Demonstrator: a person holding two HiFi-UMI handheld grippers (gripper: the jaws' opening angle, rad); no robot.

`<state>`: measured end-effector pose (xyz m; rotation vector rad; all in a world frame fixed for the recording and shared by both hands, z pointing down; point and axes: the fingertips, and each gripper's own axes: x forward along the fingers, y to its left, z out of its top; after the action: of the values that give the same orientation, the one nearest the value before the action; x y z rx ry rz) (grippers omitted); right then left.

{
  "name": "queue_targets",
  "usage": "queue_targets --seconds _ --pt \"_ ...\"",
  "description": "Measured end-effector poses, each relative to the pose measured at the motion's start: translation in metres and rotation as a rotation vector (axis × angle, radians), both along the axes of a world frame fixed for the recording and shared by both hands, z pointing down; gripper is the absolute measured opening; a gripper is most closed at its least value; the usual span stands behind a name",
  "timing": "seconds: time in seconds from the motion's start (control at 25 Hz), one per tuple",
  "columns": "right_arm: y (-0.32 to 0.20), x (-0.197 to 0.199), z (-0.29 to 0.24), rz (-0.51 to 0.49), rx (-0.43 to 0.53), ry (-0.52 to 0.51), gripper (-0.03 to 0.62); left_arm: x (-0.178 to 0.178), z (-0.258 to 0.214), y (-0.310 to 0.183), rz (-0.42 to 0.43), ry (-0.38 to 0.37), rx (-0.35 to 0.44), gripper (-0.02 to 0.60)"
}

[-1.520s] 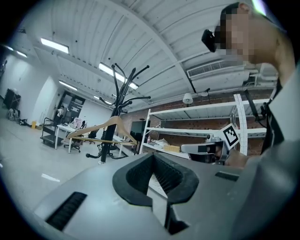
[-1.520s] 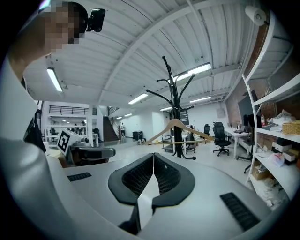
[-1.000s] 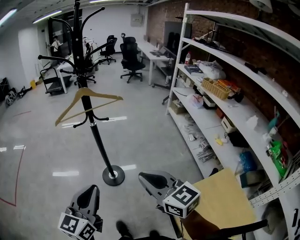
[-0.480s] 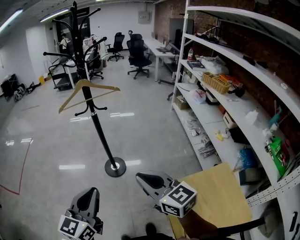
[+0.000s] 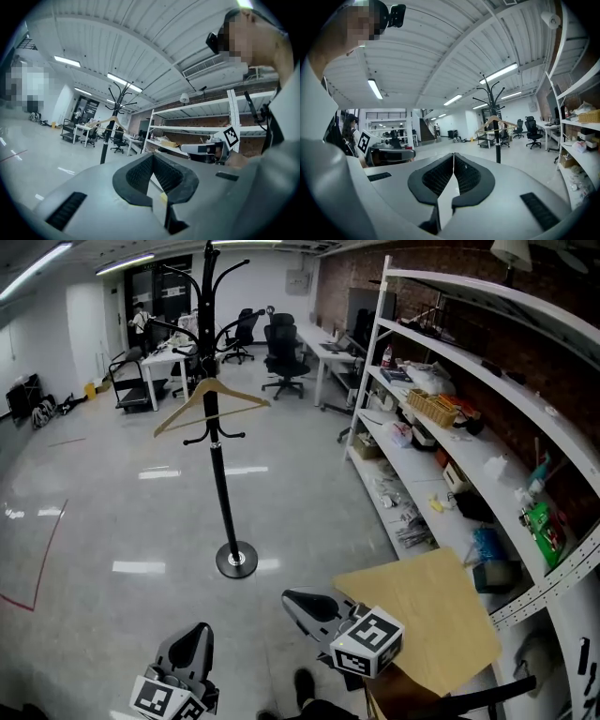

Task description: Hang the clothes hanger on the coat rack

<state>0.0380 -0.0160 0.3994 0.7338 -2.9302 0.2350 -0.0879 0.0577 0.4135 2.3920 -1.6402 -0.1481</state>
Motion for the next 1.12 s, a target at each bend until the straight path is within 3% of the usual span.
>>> queue_targets --seconds 0.2,0.4,0.72,0.96,1.12 --pt "0.063 -0.007 0.009 0.0 -0.016 0.045 0.008 -0.006 0.011 0.052 0.022 0.044 -0.02 0.0" --pt "0.101 0.012 -0.002 0.018 -0.007 0.027 0.008 0.015 0.003 0.081 0.045 0.05 0.001 0.0" --pt "0.153 0.083 -0.022 0.027 0.023 -0.058 0.008 0.086 -0.023 0.139 0.028 -0.019 0.035 0.0" --pt "0.203 0.155 -0.013 0.015 -0.004 -0.074 0.008 0.155 -0.02 0.191 -0.003 -0.025 -0.004 0.0" --pt "0.232 0.171 -0.023 -0.004 0.004 -0.081 0.008 0.173 -0.03 0.223 -0.024 -0.043 -0.005 0.0"
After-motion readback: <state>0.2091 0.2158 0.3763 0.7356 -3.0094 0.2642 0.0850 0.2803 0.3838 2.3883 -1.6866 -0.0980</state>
